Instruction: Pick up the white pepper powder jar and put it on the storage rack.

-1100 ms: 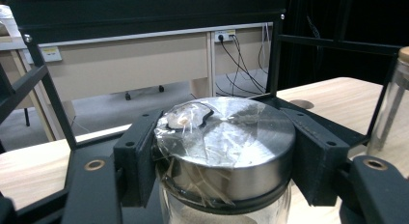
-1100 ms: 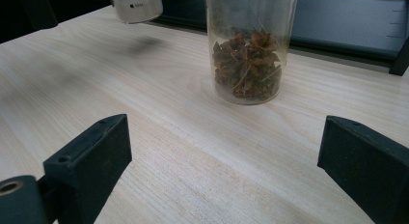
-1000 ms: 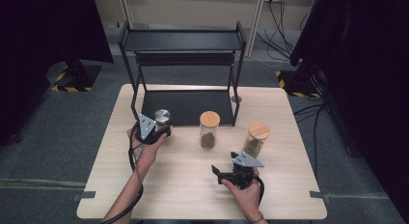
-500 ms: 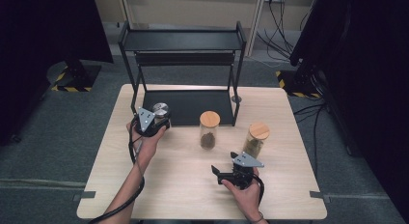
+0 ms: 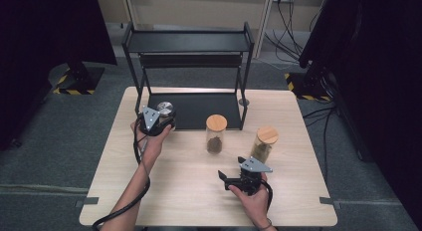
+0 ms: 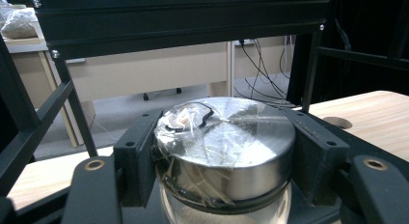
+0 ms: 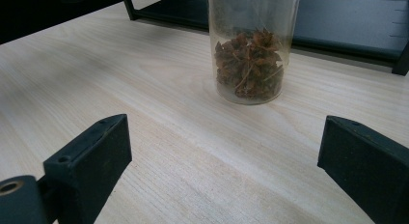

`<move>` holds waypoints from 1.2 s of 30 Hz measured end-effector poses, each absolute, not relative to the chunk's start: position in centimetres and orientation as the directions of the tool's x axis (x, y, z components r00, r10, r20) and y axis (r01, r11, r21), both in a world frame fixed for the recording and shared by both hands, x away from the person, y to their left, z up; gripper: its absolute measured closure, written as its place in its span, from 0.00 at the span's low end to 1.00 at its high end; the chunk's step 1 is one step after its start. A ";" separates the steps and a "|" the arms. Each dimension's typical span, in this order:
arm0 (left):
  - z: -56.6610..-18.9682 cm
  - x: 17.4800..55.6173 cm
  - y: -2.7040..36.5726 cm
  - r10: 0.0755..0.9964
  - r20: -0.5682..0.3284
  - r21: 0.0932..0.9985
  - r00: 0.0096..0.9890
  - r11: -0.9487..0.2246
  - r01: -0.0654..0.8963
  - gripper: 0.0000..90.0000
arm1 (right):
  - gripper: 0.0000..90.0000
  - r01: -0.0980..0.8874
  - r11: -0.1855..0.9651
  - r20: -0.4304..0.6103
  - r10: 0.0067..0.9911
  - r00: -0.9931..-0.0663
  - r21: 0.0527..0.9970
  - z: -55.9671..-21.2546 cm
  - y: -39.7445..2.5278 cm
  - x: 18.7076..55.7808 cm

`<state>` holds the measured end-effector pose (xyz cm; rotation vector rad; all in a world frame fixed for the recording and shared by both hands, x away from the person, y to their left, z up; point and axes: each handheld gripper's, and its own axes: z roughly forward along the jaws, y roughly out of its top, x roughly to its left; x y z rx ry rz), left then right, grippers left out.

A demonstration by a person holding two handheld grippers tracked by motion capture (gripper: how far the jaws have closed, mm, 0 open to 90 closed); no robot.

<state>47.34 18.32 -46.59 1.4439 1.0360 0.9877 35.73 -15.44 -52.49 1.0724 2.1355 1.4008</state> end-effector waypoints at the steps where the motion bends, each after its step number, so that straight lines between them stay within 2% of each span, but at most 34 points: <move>1: -46.6 47.4 18.4 0.958 0.045 0.993 0.282 -0.074 0.090 0.39 | 0.05 0.394 0.216 0.099 0.760 -0.642 0.893 -52.5 -15.4 35.7; 36: -46.9 51.2 18.7 0.971 0.041 0.986 0.234 -0.076 0.145 0.39 | 0.05 0.397 0.218 0.100 0.760 -0.643 0.892 -52.5 -15.4 35.7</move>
